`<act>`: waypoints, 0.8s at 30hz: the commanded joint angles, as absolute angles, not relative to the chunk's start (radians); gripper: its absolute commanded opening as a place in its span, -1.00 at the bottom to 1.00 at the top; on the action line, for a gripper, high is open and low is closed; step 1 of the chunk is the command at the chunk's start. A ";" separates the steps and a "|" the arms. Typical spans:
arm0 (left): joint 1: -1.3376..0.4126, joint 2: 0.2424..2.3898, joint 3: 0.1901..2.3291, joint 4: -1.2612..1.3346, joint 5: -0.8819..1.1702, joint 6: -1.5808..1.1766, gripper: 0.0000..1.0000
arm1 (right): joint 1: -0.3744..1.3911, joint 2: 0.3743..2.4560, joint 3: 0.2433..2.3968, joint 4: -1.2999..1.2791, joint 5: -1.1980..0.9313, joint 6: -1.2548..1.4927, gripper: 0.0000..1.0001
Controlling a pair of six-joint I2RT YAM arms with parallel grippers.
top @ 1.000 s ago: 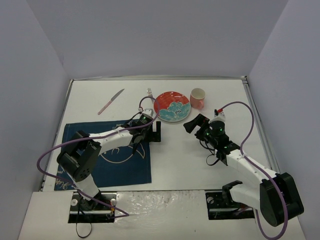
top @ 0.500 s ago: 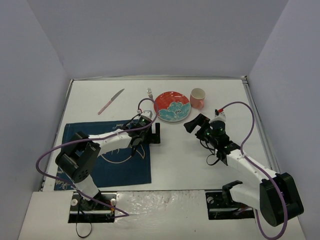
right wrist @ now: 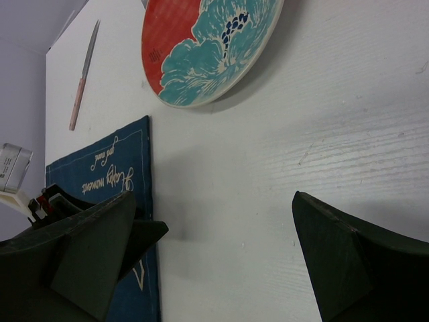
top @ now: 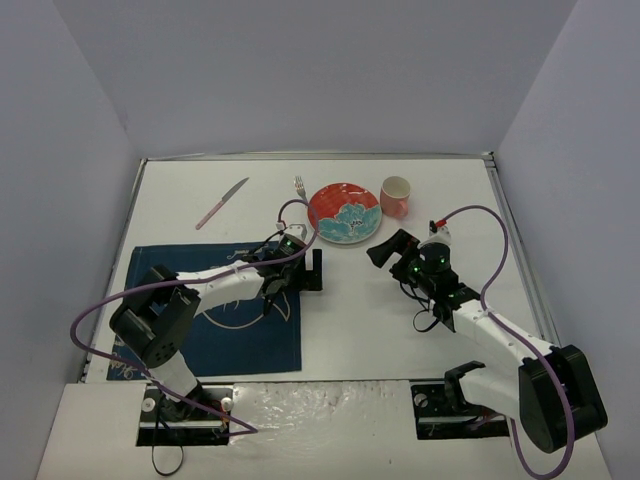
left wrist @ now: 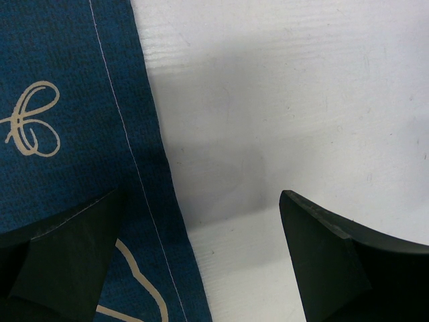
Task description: Set the dinner table for one person
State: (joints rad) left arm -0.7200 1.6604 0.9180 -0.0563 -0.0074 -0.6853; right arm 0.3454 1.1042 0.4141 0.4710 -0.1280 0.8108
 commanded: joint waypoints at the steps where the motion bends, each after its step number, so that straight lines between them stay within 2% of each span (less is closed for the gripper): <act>1: -0.735 1.607 0.911 -0.096 -0.005 -0.707 0.94 | 0.336 1.104 0.419 0.562 -0.143 0.820 0.99; 13: -0.747 1.606 0.930 -0.131 -0.025 -0.696 0.94 | 0.336 1.123 0.417 0.585 -0.156 0.828 0.99; 24: -0.747 1.529 1.132 -0.281 -0.121 -0.612 0.94 | 0.337 1.191 0.445 0.659 -0.161 0.819 0.99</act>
